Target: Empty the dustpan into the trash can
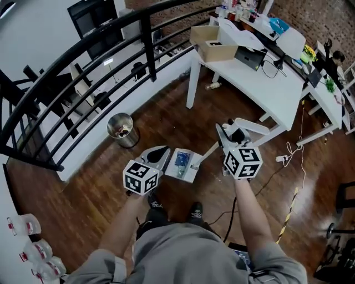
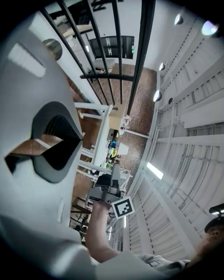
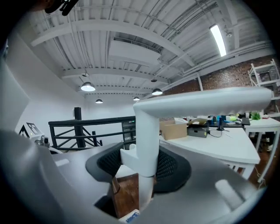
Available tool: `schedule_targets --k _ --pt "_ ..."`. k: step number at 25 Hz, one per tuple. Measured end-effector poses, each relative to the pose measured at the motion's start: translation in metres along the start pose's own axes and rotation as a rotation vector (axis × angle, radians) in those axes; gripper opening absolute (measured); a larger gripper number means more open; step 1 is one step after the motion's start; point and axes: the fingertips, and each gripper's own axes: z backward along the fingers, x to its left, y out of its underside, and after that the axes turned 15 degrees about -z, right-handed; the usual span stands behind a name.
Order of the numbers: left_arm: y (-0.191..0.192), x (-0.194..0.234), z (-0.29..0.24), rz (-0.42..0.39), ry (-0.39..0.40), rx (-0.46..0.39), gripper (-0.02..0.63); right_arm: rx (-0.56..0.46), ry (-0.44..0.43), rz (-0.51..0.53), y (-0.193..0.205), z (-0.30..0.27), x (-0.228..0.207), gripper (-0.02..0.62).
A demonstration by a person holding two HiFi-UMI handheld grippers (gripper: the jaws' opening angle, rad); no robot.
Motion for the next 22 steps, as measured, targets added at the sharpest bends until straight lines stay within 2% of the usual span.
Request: schedule_targets --k 6,10,18,22 --pt "-0.002 0.107 0.073 -0.008 -0.143 -0.033 -0.028 -0.063 -0.106 0.052 -0.047 -0.067 0.105 0.192" --pt "0.000 0.163 0.119 -0.008 -0.212 -0.050 -0.028 -0.112 -0.153 0.066 -0.073 -0.116 0.164 0.192" --pt "0.013 0.236 0.176 0.049 -0.362 -0.057 -0.027 -0.144 -0.284 0.077 -0.119 -0.215 0.255 0.192" --pt "0.018 0.272 0.192 0.072 -0.434 -0.045 -0.028 -0.111 -0.366 0.089 -0.115 -0.259 0.292 0.192"
